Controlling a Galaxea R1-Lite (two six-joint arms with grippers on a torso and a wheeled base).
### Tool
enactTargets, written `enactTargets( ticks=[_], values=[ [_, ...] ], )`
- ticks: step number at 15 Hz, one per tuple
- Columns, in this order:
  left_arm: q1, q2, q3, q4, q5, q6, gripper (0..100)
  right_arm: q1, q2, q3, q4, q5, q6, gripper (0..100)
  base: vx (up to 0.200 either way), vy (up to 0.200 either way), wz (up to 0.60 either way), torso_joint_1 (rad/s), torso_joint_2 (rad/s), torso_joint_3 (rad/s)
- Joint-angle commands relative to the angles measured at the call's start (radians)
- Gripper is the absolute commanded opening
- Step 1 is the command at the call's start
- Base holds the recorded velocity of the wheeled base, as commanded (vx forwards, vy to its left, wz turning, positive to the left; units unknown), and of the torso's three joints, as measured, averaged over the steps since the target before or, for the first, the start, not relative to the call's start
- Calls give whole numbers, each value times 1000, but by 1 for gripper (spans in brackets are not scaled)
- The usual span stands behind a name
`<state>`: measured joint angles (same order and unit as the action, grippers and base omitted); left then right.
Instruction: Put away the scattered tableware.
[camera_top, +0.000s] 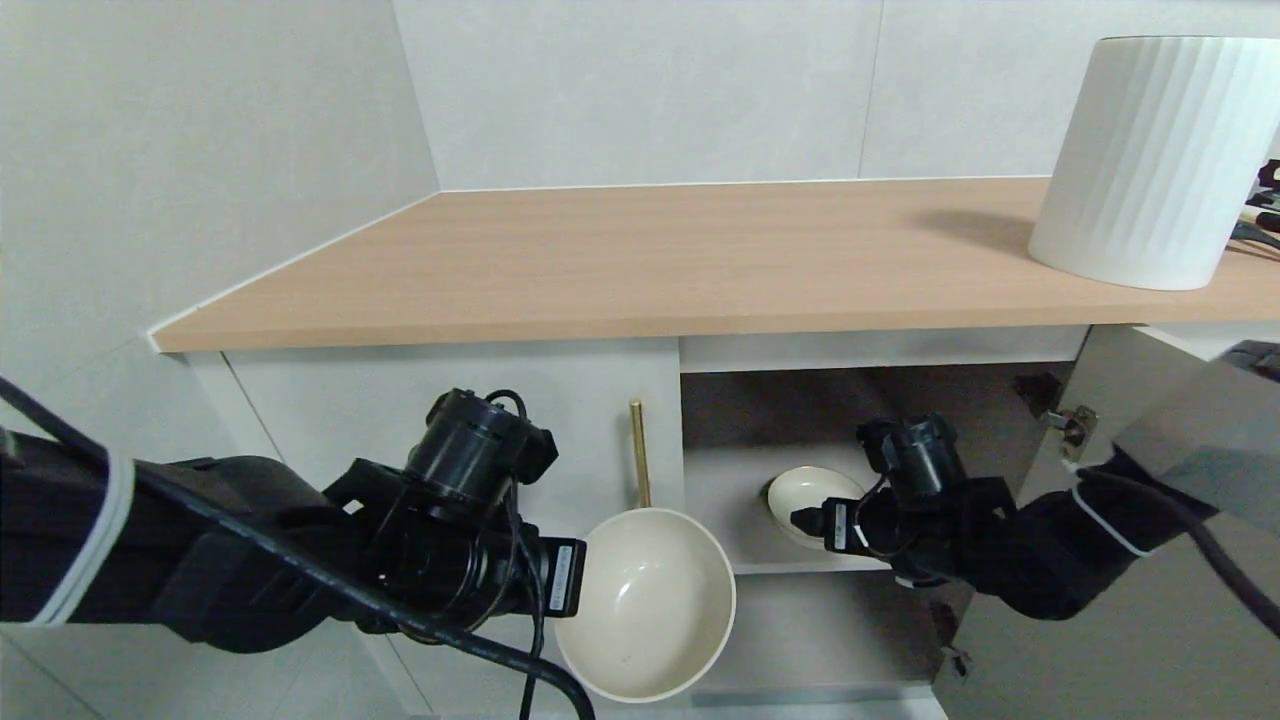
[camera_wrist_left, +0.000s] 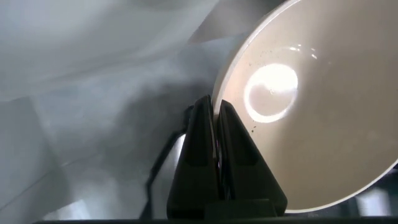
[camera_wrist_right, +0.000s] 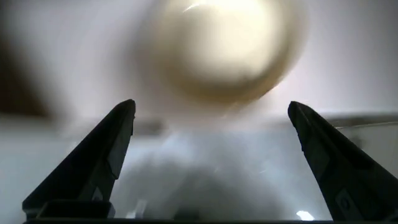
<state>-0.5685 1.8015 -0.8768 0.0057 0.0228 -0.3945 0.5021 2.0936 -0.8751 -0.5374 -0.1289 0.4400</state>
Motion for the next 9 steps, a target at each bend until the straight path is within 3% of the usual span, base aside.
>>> enactTargets(
  ticks=[1,5,9],
  values=[
    [-21,82,-1,14,54,2,0,113,-236,108,67,83,-67,100,0,0,0,0,0,0],
    [-42,107,-14,65,71,2,0,208,-330,119,229,150,-83,100,0,0,0,0,0,0],
    [-62,108,-14,63,71,-1,0,263,-297,146,229,175,-130,100,0,0,0,0,0,0]
  ],
)
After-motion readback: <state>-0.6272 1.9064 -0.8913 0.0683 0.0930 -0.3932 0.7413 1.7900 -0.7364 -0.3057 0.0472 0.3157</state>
